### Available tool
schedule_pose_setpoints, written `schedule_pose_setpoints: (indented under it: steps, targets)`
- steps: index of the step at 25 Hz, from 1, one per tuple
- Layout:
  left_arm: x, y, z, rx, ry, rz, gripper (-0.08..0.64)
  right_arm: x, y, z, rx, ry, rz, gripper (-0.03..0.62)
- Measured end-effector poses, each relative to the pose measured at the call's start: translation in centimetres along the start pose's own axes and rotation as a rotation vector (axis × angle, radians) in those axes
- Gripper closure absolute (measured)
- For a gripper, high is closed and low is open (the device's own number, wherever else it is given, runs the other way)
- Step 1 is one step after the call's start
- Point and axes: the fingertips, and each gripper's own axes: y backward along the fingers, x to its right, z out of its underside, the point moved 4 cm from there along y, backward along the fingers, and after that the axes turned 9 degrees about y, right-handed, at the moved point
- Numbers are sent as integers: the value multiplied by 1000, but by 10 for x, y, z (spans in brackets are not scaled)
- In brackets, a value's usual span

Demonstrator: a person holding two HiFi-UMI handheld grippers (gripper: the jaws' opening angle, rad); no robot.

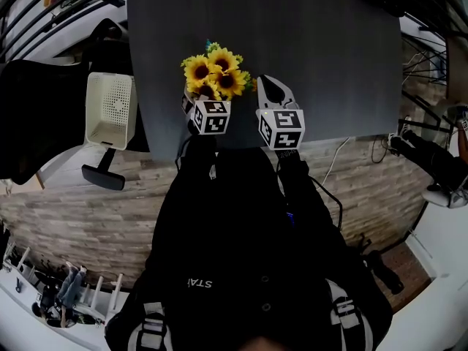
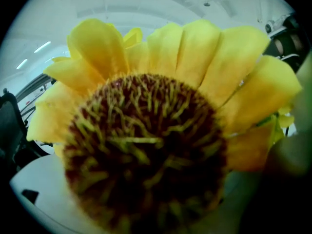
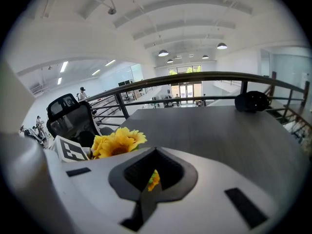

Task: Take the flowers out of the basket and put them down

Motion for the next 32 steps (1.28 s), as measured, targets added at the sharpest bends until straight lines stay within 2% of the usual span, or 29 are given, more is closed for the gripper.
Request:
schedule_pose_setpoints:
  steps: [3,10,18,25,32]
  targets:
    - [0,1,4,12,-27,7,-11,-2,1,0,-1,6,-7,580]
    - [3,5,4,32,-22,16,-11,4,5,-1,4,11,-11,580]
    - [4,43,16,39,-60,38,-11,-6,8,-18,45,22,-37,580]
    - [-4,105,-5,173,-42,40,-9,-19,23,-44,118,1,-25,580]
    - [-5,157,-74,361,-49,80,-5,-35,46,-85,224,6,-12,580]
